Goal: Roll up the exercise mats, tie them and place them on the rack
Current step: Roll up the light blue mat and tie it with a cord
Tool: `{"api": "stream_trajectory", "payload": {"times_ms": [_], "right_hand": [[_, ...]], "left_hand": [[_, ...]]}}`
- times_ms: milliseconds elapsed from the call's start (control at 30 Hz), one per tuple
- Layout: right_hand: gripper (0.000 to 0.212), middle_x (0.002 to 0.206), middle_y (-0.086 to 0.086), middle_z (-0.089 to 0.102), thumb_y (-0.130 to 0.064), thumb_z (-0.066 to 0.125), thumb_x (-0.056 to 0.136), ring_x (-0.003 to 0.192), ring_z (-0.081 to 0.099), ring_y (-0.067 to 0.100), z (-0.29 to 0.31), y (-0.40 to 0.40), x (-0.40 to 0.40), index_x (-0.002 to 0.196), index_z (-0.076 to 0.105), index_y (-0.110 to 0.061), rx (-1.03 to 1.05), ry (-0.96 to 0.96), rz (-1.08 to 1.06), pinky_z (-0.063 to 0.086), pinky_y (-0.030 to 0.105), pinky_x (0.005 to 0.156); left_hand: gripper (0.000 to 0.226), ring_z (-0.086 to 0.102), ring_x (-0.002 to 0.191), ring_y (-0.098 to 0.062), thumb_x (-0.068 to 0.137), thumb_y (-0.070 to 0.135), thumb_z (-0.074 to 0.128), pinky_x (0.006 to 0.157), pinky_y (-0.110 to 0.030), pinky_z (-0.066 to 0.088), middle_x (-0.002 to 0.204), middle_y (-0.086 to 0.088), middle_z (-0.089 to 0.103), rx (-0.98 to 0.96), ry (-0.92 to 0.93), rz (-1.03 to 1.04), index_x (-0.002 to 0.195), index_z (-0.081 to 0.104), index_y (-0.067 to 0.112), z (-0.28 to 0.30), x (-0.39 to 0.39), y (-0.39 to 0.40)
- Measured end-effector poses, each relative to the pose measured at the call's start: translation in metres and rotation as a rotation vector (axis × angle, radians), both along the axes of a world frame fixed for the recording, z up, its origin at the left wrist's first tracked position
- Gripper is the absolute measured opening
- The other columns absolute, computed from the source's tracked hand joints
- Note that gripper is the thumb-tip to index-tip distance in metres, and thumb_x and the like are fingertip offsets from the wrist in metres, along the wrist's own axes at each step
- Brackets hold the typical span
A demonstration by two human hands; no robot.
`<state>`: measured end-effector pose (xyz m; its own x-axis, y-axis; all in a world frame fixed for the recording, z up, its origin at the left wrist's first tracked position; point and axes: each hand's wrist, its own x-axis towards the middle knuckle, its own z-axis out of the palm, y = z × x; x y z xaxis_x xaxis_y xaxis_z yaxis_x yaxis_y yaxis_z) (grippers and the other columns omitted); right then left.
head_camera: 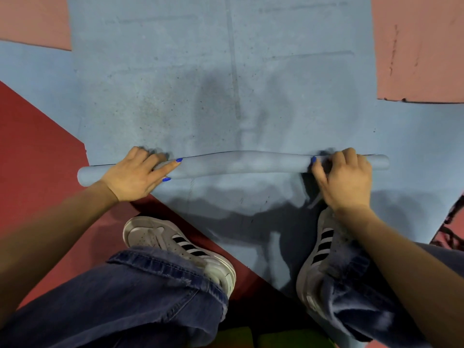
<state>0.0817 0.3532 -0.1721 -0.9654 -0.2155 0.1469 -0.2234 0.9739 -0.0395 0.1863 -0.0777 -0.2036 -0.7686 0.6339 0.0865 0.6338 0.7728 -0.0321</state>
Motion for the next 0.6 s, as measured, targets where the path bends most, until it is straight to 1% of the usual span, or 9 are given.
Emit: {"api": "stream_trajectory", "payload": {"times_ms": [100,167,233,267,333,400,467,533,600], "right_hand": [[0.050,0.086,0.025,0.055,-0.040,0.049,0.090,0.081,0.054,0.042,0.011,-0.003,0.016,0.092,0.063,0.007,0.052,-0.152,0.034,0.048,0.045,0.071],[0.058,0.106,0.028,0.051,-0.041,0.053,0.088,0.101,0.047,0.043,0.021,-0.011,0.020,0.116,0.054,0.011,0.128,-0.416,0.018,0.041,0.048,0.090],[0.074,0.124,0.023,0.043,-0.048,0.055,0.085,0.115,0.037,0.040,0.026,-0.021,0.017,0.130,0.042,0.008,0.252,-0.616,-0.035,0.032,0.043,0.102],[0.078,0.128,0.021,0.040,-0.053,0.053,0.083,0.117,0.035,0.039,0.027,-0.028,0.013,0.133,0.042,0.006,0.314,-0.655,-0.058,0.030,0.041,0.105],[0.074,0.133,0.019,0.035,-0.058,0.050,0.083,0.123,0.032,0.042,0.023,-0.041,0.004,0.132,0.050,-0.003,0.354,-0.753,-0.126,0.026,0.043,0.109],[0.066,0.140,0.020,0.026,-0.055,0.048,0.084,0.132,0.020,0.046,0.023,-0.055,-0.002,0.134,0.051,-0.012,0.300,-0.869,-0.219,0.015,0.046,0.113],[0.063,0.143,0.020,0.020,-0.048,0.042,0.086,0.137,0.009,0.047,0.019,-0.064,-0.008,0.139,0.046,-0.015,0.277,-0.935,-0.295,0.007,0.049,0.114],[0.061,0.146,0.022,0.016,-0.043,0.038,0.088,0.139,0.004,0.049,0.020,-0.073,-0.013,0.143,0.040,-0.015,0.309,-1.000,-0.344,0.004,0.051,0.114],[0.060,0.147,0.023,0.013,-0.041,0.038,0.089,0.140,0.001,0.049,0.020,-0.078,-0.018,0.144,0.036,-0.015,0.329,-1.042,-0.374,0.004,0.052,0.114]], "left_hand": [[0.041,0.050,0.073,-0.033,0.098,0.021,0.037,0.068,-0.043,0.036,0.104,-0.021,0.054,0.007,0.007,0.000,0.137,0.041,0.006,0.004,-0.001,0.000],[0.042,0.050,0.074,-0.033,0.097,0.019,0.038,0.067,-0.042,0.033,0.101,-0.019,0.055,-0.017,0.016,0.019,0.137,0.042,0.007,0.008,0.001,0.004],[0.045,0.055,0.075,-0.034,0.092,0.013,0.038,0.067,-0.041,0.032,0.095,-0.017,0.058,-0.081,0.005,0.040,0.136,0.043,0.006,0.015,0.005,0.009],[0.048,0.057,0.076,-0.034,0.089,0.009,0.035,0.066,-0.040,0.032,0.094,-0.016,0.059,-0.119,-0.007,0.044,0.136,0.043,0.005,0.020,0.007,0.013],[0.052,0.060,0.078,-0.034,0.082,0.006,0.034,0.064,-0.039,0.038,0.094,-0.016,0.061,-0.182,-0.044,0.036,0.132,0.048,0.000,0.035,0.004,0.022],[0.052,0.065,0.078,-0.036,0.072,0.007,0.047,0.057,-0.037,0.047,0.096,-0.019,0.066,-0.214,-0.087,0.038,0.121,0.060,-0.005,0.049,-0.001,0.030],[0.056,0.067,0.073,-0.036,0.058,0.005,0.058,0.048,-0.035,0.049,0.094,-0.021,0.068,-0.258,-0.151,0.058,0.113,0.065,-0.007,0.061,-0.008,0.038],[0.054,0.067,0.067,-0.033,0.057,0.007,0.059,0.041,-0.031,0.046,0.091,-0.019,0.068,-0.311,-0.179,0.043,0.110,0.063,-0.006,0.067,-0.012,0.044],[0.055,0.066,0.063,-0.031,0.051,0.007,0.066,0.036,-0.030,0.045,0.090,-0.017,0.069,-0.337,-0.254,0.040,0.105,0.065,-0.004,0.072,-0.015,0.044]]}}
